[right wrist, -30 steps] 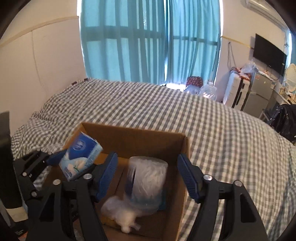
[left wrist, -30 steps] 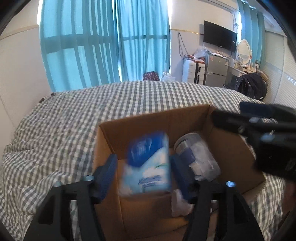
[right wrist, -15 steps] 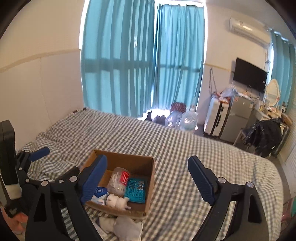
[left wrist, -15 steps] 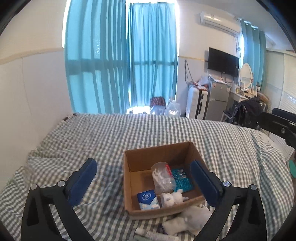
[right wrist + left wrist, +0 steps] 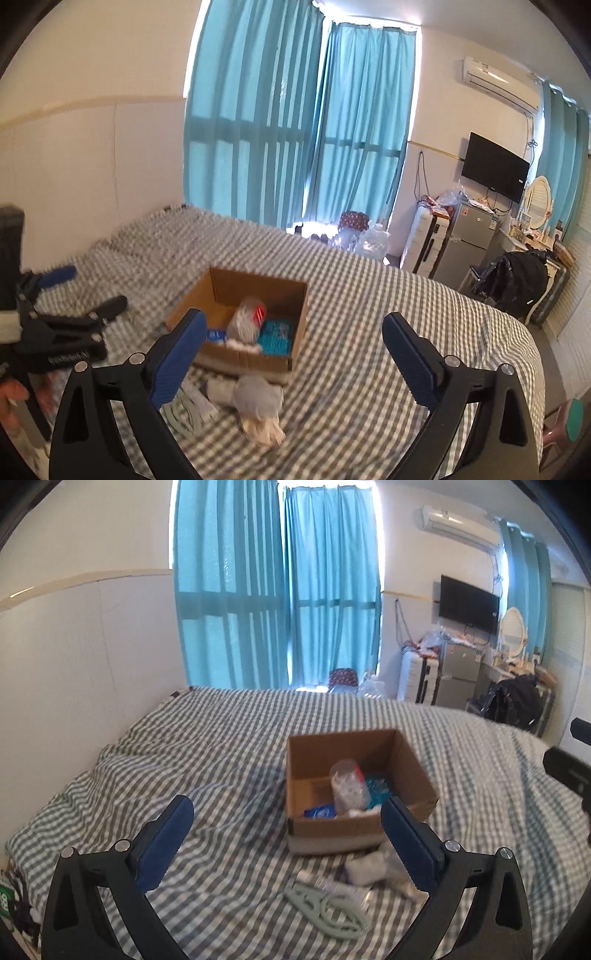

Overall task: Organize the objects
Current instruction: 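Move both tools back toward the hanger, glove and lace cloth, then grasp the pale green hanger with the left gripper while the right grasps the lace cloth, then lower the hanger and lace cloth into the box and open both grippers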

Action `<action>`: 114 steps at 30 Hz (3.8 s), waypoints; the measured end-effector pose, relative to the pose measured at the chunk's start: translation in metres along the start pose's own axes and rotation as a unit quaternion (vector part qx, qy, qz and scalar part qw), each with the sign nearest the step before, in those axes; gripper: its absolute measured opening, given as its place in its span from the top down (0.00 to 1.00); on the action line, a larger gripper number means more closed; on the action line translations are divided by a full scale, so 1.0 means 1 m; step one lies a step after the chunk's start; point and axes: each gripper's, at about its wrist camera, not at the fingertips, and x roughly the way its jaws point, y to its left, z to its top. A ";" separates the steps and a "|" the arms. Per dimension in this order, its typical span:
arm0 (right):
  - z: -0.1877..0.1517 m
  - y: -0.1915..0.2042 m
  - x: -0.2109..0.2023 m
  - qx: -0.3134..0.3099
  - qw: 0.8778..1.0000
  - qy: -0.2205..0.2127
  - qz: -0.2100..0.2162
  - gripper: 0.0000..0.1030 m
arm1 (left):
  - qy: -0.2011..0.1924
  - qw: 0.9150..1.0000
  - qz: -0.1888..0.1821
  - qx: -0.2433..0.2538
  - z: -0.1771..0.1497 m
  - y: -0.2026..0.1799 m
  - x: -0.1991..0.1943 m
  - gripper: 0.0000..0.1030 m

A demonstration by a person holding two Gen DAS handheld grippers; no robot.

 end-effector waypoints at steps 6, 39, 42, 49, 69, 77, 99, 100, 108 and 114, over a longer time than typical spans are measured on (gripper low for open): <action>-0.057 0.009 0.041 -0.011 0.998 0.056 0.018 0.06 | 0.044 0.999 0.014 -0.011 -0.046 -0.010 0.033 0.00; -0.187 0.024 0.182 0.027 0.966 0.226 0.118 0.81 | 0.186 0.981 -0.062 0.011 -0.181 -0.044 0.102 0.56; -0.188 0.025 0.168 0.026 0.970 0.217 0.106 0.87 | 0.191 0.979 -0.074 0.003 -0.181 -0.036 0.092 0.76; -0.194 0.034 0.131 0.030 0.976 0.201 0.084 0.88 | 0.195 0.977 -0.085 -0.004 -0.175 -0.019 0.075 0.88; -0.154 0.034 0.047 0.035 0.988 0.130 0.080 0.88 | 0.106 0.987 -0.117 -0.015 -0.120 -0.010 0.021 0.92; -0.113 0.027 0.035 0.027 0.993 0.087 0.072 0.88 | 0.050 0.991 -0.124 -0.012 -0.072 -0.011 0.013 0.92; 0.009 0.004 0.138 0.017 0.997 0.034 0.069 0.88 | -0.007 0.994 -0.113 0.000 0.060 -0.028 0.124 0.92; 0.012 0.005 0.150 0.015 0.997 0.038 0.071 0.88 | -0.002 0.994 -0.112 0.000 0.058 -0.029 0.134 0.92; -0.018 0.013 0.244 0.012 0.992 0.096 0.084 0.88 | 0.058 0.993 -0.102 0.000 0.030 -0.036 0.212 0.92; -0.036 0.014 0.270 0.017 0.990 0.112 0.089 0.85 | 0.083 0.991 -0.108 0.003 0.014 -0.035 0.233 0.92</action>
